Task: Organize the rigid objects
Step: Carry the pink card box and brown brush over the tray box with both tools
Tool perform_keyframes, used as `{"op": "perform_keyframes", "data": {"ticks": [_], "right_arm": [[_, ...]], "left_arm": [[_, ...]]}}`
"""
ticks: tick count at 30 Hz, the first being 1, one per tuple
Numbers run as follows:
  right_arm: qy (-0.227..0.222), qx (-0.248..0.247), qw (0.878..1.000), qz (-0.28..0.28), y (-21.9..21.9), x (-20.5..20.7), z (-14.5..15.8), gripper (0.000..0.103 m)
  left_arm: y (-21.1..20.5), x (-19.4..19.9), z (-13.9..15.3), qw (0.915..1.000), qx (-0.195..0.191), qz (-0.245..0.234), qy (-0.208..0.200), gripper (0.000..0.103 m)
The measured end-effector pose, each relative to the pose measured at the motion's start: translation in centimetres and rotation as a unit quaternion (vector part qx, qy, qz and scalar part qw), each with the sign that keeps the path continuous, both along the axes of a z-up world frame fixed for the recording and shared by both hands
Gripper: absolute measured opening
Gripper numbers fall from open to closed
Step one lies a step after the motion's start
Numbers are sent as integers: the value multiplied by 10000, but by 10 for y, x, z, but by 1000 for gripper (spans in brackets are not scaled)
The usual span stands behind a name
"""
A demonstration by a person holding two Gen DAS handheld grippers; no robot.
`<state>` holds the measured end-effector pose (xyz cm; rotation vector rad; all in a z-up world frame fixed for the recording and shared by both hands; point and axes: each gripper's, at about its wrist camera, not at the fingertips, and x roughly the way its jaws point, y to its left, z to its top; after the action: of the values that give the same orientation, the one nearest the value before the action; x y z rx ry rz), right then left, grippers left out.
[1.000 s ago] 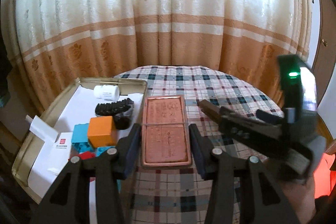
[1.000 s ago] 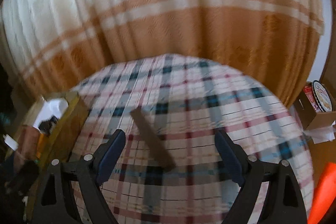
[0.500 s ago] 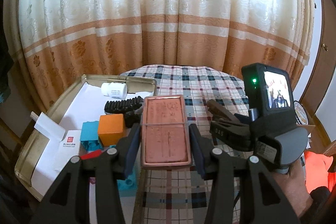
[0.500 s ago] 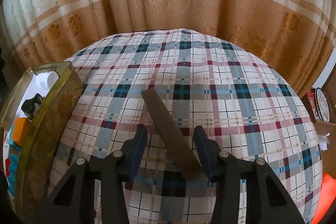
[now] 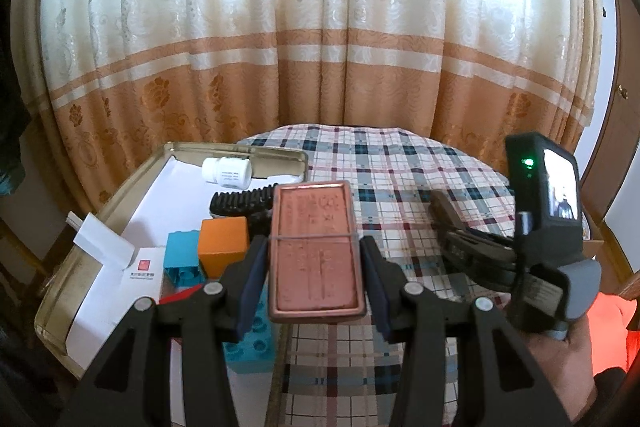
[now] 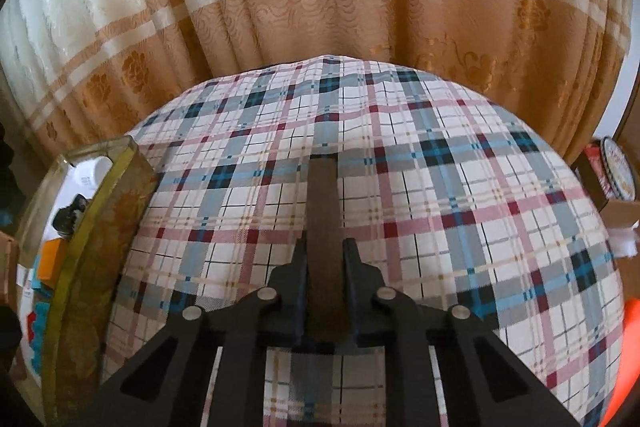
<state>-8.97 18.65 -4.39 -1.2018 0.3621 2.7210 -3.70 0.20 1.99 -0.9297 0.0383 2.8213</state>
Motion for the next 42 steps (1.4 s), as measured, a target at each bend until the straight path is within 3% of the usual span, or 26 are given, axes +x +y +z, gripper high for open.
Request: {"op": "perform_keyframes", "data": {"ticks": [7,12,30,42], "right_arm": [[287,-487,9983,-140,-1,25,2,17],[629,-333,9975,-36,-15,37,18,17],[1340,-478,9872,718,-79,61,66,17],[1459,-388,9785,1405,-138,69,71,18]], "left_arm": [[-3,1,0,10000,31,4,7,46],[-9,2,1,10000,15,59,54,46],[-53,2,8,9982,109,545,214,46],[-96,3,6,9948,108,983,222,46]]}}
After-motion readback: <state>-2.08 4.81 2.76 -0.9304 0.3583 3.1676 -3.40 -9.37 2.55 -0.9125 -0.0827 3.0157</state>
